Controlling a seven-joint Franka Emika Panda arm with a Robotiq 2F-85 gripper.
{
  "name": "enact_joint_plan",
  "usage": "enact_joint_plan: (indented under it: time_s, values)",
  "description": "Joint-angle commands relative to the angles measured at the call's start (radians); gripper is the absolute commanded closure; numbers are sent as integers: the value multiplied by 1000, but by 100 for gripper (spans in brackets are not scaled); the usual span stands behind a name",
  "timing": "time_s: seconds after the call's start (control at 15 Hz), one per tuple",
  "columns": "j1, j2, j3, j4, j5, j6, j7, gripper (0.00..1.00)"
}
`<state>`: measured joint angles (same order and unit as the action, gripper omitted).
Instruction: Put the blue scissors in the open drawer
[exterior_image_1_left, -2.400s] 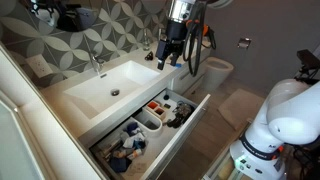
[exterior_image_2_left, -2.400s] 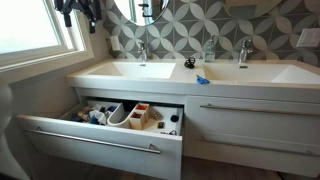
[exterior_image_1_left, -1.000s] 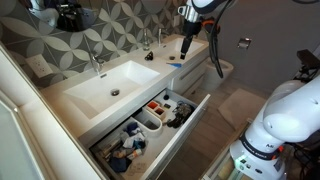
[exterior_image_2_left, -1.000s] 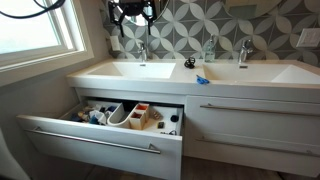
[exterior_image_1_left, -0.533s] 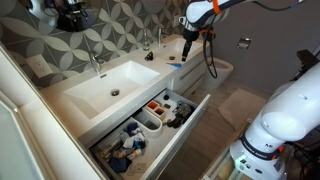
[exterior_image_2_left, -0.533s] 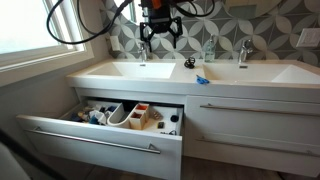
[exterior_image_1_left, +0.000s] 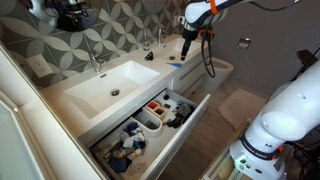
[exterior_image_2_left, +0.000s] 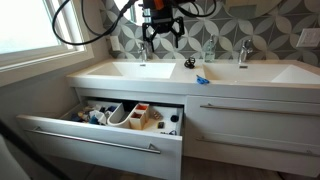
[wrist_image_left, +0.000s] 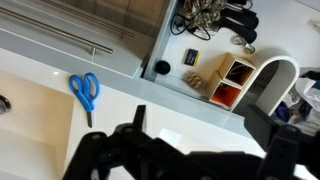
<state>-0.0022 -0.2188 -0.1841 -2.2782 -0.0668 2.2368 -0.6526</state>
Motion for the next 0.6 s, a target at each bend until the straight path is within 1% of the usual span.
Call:
enact_joint_plan:
  time_s: [0.0, 0.2, 0.27, 0.53]
  values:
    - [-42, 61, -3, 39, -24, 53, -5, 0]
    - [-67, 125, -21, 80, 1, 79, -49, 0]
    - [-71, 150, -29, 99, 34, 77, -82, 0]
    - [-110, 258, -32, 175, 82, 91, -150, 0]
